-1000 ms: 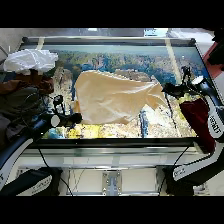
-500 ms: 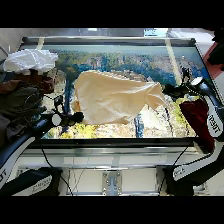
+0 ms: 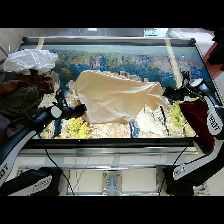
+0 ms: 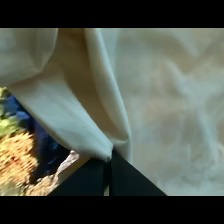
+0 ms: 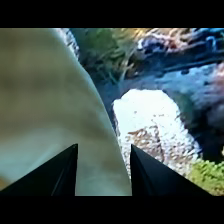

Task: Fold the shirts.

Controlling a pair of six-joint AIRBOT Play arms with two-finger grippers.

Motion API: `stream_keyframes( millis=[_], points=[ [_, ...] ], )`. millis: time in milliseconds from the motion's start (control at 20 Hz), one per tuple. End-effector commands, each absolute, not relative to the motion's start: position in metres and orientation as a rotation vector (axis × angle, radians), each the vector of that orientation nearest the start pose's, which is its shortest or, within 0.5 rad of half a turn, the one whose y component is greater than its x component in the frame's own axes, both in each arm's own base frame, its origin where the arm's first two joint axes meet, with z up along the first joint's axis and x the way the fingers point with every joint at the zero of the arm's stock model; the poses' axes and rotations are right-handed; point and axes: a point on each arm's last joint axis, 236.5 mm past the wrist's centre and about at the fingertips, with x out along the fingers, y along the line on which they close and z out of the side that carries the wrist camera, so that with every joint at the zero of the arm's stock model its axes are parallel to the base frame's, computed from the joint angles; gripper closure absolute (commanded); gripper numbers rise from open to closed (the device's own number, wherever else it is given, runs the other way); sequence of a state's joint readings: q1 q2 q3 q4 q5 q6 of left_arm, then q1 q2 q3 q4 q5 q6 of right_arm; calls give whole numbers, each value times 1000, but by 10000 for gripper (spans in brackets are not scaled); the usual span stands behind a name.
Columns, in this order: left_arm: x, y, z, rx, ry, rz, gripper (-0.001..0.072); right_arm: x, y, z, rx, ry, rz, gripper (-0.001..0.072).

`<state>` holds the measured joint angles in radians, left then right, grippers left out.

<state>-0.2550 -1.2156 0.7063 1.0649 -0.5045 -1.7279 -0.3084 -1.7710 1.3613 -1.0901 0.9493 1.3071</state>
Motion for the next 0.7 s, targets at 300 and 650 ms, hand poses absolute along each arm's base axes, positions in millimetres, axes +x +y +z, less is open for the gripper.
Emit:
stream_keyframes(
  millis=[300, 650],
  points=[
    [387, -166, -22, -466, 1021, -242, 693, 486, -8, -91, 632, 1217, 272, 682],
    [435, -108, 115, -243, 703, -212, 693, 468, -11, 45, 452, 1171, 409, 683]
  ],
)
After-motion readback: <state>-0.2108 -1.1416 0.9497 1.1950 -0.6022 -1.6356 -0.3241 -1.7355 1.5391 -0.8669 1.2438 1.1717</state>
